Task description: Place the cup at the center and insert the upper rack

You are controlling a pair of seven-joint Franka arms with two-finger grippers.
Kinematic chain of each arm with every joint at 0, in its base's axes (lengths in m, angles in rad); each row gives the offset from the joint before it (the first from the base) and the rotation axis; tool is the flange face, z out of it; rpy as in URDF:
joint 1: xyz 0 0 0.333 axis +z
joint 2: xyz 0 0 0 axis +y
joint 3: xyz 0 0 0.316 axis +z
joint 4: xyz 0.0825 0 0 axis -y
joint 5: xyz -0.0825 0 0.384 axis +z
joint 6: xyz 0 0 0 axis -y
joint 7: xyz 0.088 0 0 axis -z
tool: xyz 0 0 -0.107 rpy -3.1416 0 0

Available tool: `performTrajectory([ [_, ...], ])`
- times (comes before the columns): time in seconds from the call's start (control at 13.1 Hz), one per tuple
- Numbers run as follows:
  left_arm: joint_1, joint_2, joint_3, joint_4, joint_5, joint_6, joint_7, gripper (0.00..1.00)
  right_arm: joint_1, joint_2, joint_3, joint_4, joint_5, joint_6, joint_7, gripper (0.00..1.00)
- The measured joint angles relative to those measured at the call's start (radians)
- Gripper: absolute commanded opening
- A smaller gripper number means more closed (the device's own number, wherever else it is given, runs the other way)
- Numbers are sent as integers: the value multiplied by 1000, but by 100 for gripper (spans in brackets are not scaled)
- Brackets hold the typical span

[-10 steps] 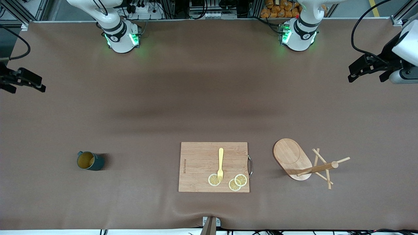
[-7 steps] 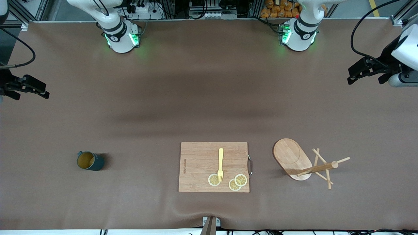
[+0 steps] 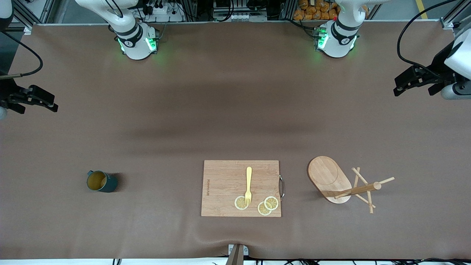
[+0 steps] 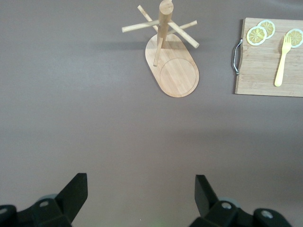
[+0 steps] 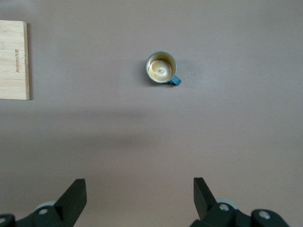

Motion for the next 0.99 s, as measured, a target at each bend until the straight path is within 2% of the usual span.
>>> performTrajectory([
  [0.99,1,15,0,0,0,0,0,100,0,-14,-1,-11,0,-43,14,100],
])
